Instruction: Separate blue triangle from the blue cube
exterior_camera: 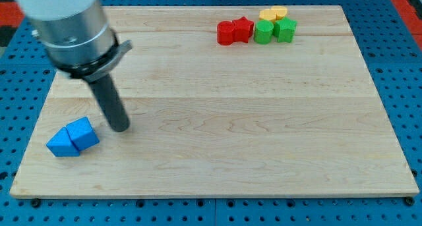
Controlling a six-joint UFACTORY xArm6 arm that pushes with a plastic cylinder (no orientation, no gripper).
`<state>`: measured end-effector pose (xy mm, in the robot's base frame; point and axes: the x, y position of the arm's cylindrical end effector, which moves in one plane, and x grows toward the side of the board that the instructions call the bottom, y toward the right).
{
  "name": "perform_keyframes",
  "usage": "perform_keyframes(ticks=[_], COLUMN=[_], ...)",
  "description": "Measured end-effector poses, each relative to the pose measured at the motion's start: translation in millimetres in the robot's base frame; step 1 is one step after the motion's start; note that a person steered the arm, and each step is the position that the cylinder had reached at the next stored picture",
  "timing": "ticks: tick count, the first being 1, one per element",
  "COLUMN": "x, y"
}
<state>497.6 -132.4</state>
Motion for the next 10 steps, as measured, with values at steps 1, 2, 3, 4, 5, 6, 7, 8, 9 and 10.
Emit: perform_keyframes(ticks=[1, 2, 3, 4, 5, 6, 7, 8, 9, 10], x=[-39, -63, -74, -77, -41, 9, 16, 32, 59, 64], y=[77, 120, 170, 86, -24, -128, -171, -172, -172, -168])
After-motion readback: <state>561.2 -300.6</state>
